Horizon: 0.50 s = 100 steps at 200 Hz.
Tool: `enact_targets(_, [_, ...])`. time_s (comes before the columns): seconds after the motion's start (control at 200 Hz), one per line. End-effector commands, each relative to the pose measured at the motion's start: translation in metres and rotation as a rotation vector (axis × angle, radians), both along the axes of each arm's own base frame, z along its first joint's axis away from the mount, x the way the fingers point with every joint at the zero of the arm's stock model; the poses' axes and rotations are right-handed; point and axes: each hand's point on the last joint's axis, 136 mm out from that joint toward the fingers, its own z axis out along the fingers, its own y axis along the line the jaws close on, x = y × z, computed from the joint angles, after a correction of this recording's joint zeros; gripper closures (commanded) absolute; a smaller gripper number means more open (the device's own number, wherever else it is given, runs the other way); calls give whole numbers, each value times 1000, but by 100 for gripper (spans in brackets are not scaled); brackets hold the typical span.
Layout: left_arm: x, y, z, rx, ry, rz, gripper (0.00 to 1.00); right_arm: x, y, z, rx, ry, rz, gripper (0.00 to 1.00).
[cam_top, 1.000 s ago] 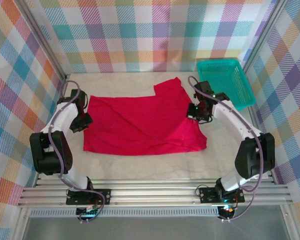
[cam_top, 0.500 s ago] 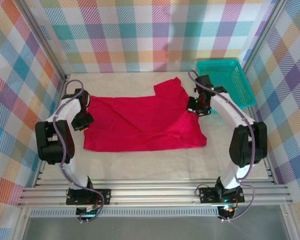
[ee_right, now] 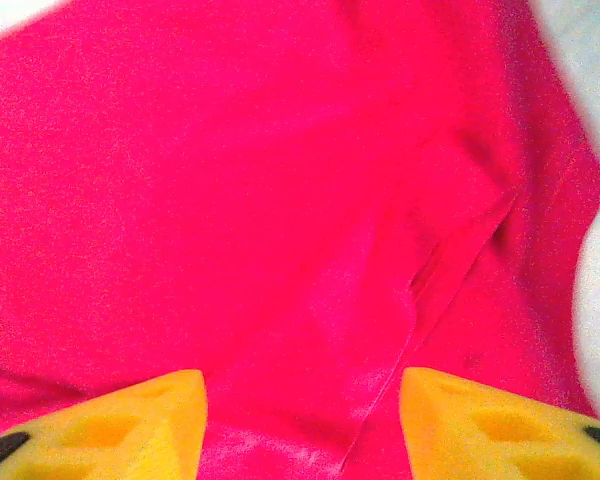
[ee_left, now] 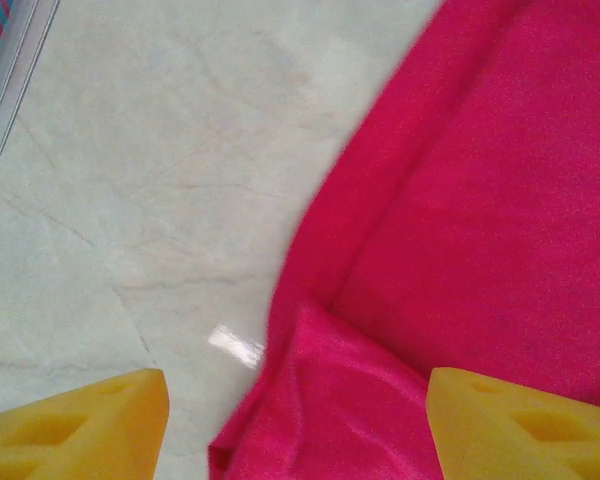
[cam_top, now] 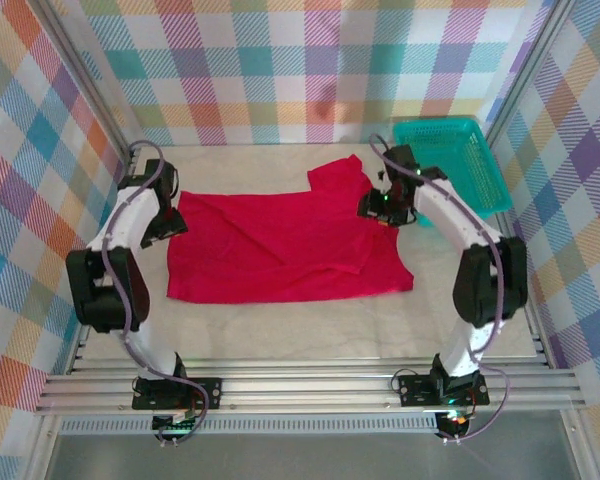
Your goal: Fold the inside-out t-shirt
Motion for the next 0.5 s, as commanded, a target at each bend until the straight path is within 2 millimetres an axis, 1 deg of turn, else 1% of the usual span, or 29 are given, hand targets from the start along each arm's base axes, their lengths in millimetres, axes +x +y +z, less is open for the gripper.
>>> enact_targets(0.0, [-2,-67,31,-225,-198,-81,32,-48,24,-22,63,104,35,49])
enact_targets(0.06, [1,-103,28,-430,-291,-96,32,-61,26,-34,73,128,28,48])
enact_targets(0.085, [-2,-112,24,-482,-310,-93,32,-65,27,-39,76,137,23,48])
enact_targets(0.135, [-6,-123,19,-525,-340,-86,33,-70,28,-46,87,157,13,48])
enact_targets(0.19, [-11,-130,11,-533,-345,-97,33,-75,30,-55,98,173,1,48])
enact_targets(0.31, [-20,-135,-10,-521,-287,-106,34,-80,30,-73,83,198,-18,47])
enact_targets(0.4, [-25,-136,-26,-514,-235,-105,35,-76,28,-84,61,204,-26,48])
enact_targets(0.495, [-29,-135,-33,-500,-210,-107,35,-69,30,-90,55,205,-32,50])
